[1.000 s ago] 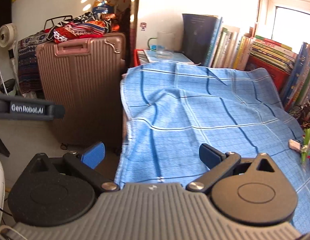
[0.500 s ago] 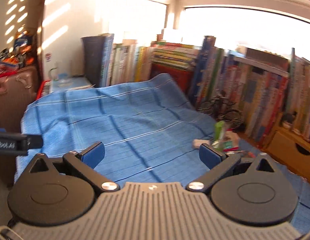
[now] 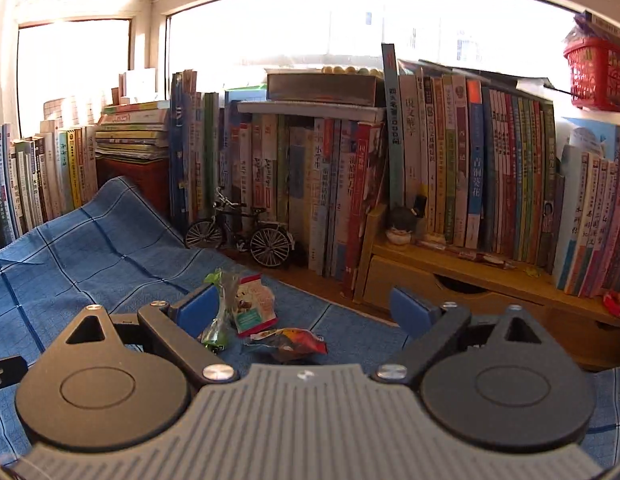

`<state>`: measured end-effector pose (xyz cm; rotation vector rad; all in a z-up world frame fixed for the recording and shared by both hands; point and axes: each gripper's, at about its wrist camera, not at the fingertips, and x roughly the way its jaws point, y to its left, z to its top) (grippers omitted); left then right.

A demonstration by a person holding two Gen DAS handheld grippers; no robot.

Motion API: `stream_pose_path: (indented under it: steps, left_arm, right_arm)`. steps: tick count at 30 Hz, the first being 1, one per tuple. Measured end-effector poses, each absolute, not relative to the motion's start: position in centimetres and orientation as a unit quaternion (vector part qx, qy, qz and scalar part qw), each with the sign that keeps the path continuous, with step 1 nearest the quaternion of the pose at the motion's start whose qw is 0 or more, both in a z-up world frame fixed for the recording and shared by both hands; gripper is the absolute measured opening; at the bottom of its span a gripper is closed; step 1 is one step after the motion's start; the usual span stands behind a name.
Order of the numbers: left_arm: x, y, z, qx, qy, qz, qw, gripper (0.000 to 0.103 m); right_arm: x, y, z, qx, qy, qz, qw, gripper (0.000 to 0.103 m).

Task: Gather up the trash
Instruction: 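Move both open tools back over the remaining items on the cloth, then grasp the small pink block with the left tool while the right tool grasps the green plastic bag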

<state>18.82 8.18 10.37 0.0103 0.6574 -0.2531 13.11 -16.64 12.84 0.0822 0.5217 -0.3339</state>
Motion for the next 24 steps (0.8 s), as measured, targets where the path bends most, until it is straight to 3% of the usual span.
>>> stream_pose_path:
  steps: [3, 6, 8, 11, 16, 20, 24]
  left_arm:
    - [21.0, 6.6, 9.8, 0.004, 0.328, -0.145, 0.934, 0.097]
    - [23.1, 4.8, 8.7, 0.031, 0.334, -0.161, 0.928, 0.097]
    - [24.2, 3.6, 7.9, 0.046, 0.333, -0.172, 0.926, 0.092]
    - [25.4, 2.1, 6.7, 0.068, 0.328, -0.186, 0.924, 0.076]
    - [27.2, 0.1, 4.4, 0.114, 0.33, -0.238, 0.906, 0.061]
    - [28.3, -0.5, 3.3, 0.12, 0.33, -0.288, 0.891, 0.057]
    - [29.3, -1.1, 2.6, 0.132, 0.324, -0.326, 0.878, 0.053]
  right_arm:
    - [13.7, -17.9, 12.7, 0.113, 0.262, -0.143, 0.948, 0.098]
    - [14.9, -17.6, 12.4, 0.115, 0.27, -0.126, 0.948, 0.091]
    - [16.1, -17.3, 11.8, 0.096, 0.283, -0.111, 0.948, 0.084]
    - [17.9, -17.2, 10.6, 0.085, 0.306, -0.093, 0.944, 0.077]
    - [21.0, -17.1, 8.3, 0.085, 0.346, -0.053, 0.933, 0.073]
    - [22.5, -17.2, 6.6, 0.087, 0.373, -0.028, 0.923, 0.065]
    - [23.1, -17.8, 5.2, 0.105, 0.383, -0.037, 0.917, 0.064]
